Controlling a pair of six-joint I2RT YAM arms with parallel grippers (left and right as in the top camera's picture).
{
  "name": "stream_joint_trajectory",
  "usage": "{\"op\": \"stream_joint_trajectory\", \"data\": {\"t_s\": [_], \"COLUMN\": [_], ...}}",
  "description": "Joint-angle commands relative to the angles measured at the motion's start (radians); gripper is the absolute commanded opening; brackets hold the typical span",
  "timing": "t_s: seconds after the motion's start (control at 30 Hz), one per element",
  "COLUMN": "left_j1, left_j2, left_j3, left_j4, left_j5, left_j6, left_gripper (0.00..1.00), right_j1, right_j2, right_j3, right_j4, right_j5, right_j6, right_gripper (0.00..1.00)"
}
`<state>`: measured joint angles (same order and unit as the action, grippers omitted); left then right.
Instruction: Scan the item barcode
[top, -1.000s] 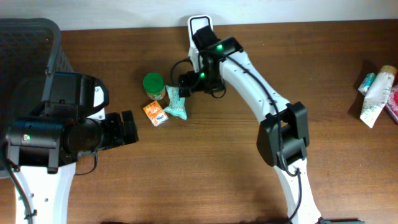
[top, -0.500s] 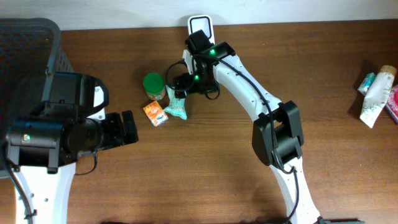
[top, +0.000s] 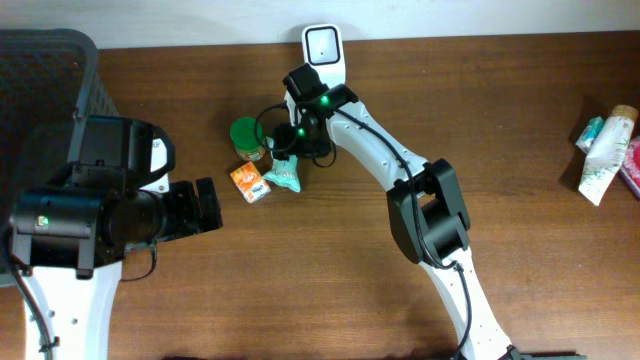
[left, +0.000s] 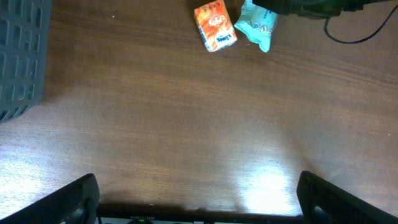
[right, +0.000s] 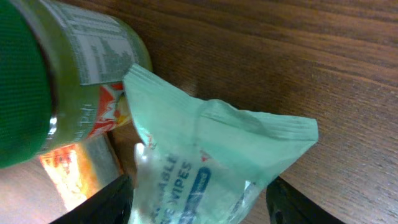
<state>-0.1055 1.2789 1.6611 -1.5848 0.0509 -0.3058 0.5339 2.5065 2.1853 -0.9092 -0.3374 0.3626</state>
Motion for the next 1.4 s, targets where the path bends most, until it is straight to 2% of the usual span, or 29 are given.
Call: {"op": "stream_joint_trajectory", "data": {"t_s": [0.0,0.2,0.37,0.47,0.53,0.7,0.77,0.87,0.97,1.03,1.27,1.37], "left_j1": [0.002,0.002,0.002,0.002,0.002,0.002,0.002,0.002,0.002,0.002,0.002,0.002], "left_j2": [-0.01,-0.01,-0.01,-0.01,-0.01,-0.01,-0.01,-0.01,-0.01,-0.01,-0.01,-0.01], "left_j3": [0.003,0.003,0.003,0.003,0.003,0.003,0.003,0.003,0.003,0.003,0.003,0.003], "left_j4": [0.001,0.002,0.001,0.001,0.001,0.001,0.001,0.001,0.001,0.001,0.001,0.001], "left_j5": [-0.007,-0.007,-0.007,-0.007,-0.007,-0.007,-0.007,-0.007,-0.007,-0.007,-0.007,-0.007], "left_j6": [0.008,0.008,0.008,0.008,0.008,0.008,0.008,0.008,0.008,0.008,0.008,0.008], "left_gripper": [0.99,0.99,0.99,0.99,0.99,0.99,0.99,0.99,0.99,0.99,0.99,0.99], "right_j1": [0.003,-0.016,-0.05,-0.064,-0.055,0.005,0.031,0.078,0.101,0.099,0.094,0.094], "right_j2": [0.019,-0.011,-0.089,-0.095,-0.095,-0.132,-0.141,-0.129,-0.108,-0.107,-0.106,-0.106], "right_j3": [-0.026,-0.012,0.009,0.009,0.009,0.053,0.111,0.103,0.085,0.034,-0.187,-0.229], "right_j4": [-0.027,-0.22,-0.394,-0.438,-0.438,-0.473,-0.472,-0.452,-0.441,-0.418,-0.2,-0.151], "right_j5": [0.056,0.284,0.547,0.557,0.519,0.567,0.566,0.568,0.696,0.796,0.877,0.878], "right_j6": [0.009,0.01,0.01,-0.006,-0.074,-0.078,-0.078,-0.077,-0.027,0.036,0.035,0.035], "right_gripper": [0.57,0.55,0.55,0.56,0.65,0.69,0.69,0.68,0.65,0.65,0.66,0.65]}}
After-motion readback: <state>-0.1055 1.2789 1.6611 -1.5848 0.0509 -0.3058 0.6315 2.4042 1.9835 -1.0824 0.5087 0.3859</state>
